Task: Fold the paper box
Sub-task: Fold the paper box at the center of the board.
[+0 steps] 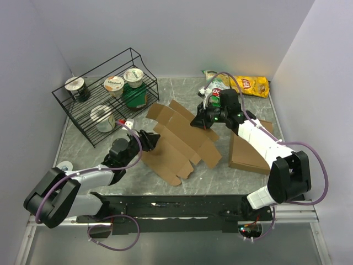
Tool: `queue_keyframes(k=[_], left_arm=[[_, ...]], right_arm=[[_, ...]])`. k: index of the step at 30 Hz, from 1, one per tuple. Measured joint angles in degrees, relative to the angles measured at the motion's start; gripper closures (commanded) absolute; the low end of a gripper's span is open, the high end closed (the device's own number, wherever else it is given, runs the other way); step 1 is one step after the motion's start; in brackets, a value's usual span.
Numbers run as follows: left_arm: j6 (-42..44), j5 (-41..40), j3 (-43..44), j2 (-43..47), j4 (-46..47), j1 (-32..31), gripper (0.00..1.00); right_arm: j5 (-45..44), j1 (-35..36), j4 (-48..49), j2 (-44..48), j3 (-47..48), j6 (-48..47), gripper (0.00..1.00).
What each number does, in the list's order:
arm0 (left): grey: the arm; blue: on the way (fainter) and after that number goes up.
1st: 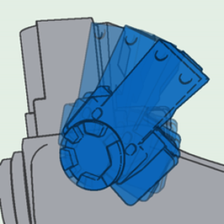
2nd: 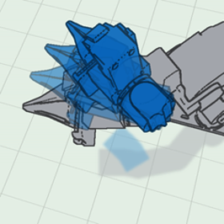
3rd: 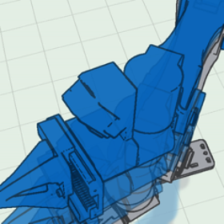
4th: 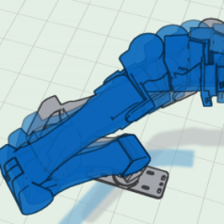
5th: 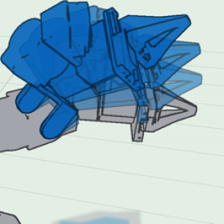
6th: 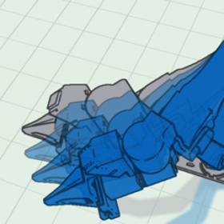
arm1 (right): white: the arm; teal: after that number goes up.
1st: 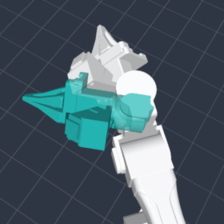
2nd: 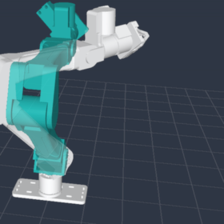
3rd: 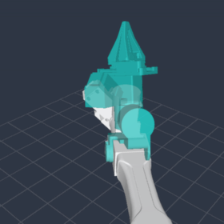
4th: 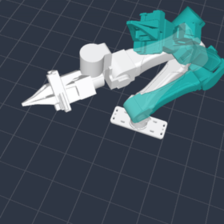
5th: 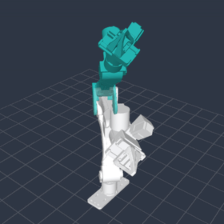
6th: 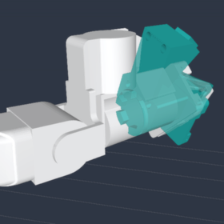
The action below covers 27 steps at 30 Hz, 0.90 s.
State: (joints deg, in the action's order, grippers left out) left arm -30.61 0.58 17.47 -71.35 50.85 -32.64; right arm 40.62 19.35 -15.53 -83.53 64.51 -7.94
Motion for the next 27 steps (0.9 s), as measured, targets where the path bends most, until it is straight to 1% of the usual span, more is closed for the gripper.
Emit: queue_keyframes(k=[1,3,6,8,9,12,15,18,26,27], left_arm=[[0.1,0.1,0.0,0.0,0.0,0.4,0.39],[0.0,1.6,0.0,0.0,0.4,2.2,0.37],[-0.2,7.4,0.3,-0.1,1.2,8.6,0.38],[0.2,10.4,1.6,-0.6,0.8,10.9,0.41],[0.5,11.8,2.4,-1.0,0.6,11.1,0.43],[1.5,17.1,5.5,-3.0,0.4,11.2,0.44],[1.5,20.7,6.9,-4.7,0.6,11.2,0.46],[1.5,21.7,6.9,-6.4,0.6,11.2,0.47],[2.7,21.1,7.1,-8.9,-0.7,11.2,0.45],[2.9,21.0,7.2,-9.0,-0.9,11.2,0.43]], right_arm=[[0.0,0.0,0.0,0.0,0.0,0.0,1.0],[0.3,0.0,0.0,0.0,0.0,0.0,1.0],[1.4,-0.4,0.1,0.0,0.0,0.0,1.0],[2.2,-0.7,0.1,0.0,0.0,0.0,1.0],[2.5,-0.8,0.1,0.0,0.0,0.0,1.0],[3.0,-1.0,0.1,-0.1,0.0,0.2,1.0],[3.5,-1.0,0.1,-0.2,0.0,0.4,1.0],[3.8,-1.0,0.1,-0.3,0.0,0.5,1.0],[4.5,-1.0,0.1,-0.3,0.0,0.6,1.0],[4.6,-1.0,0.1,-0.3,0.0,0.6,1.0]])
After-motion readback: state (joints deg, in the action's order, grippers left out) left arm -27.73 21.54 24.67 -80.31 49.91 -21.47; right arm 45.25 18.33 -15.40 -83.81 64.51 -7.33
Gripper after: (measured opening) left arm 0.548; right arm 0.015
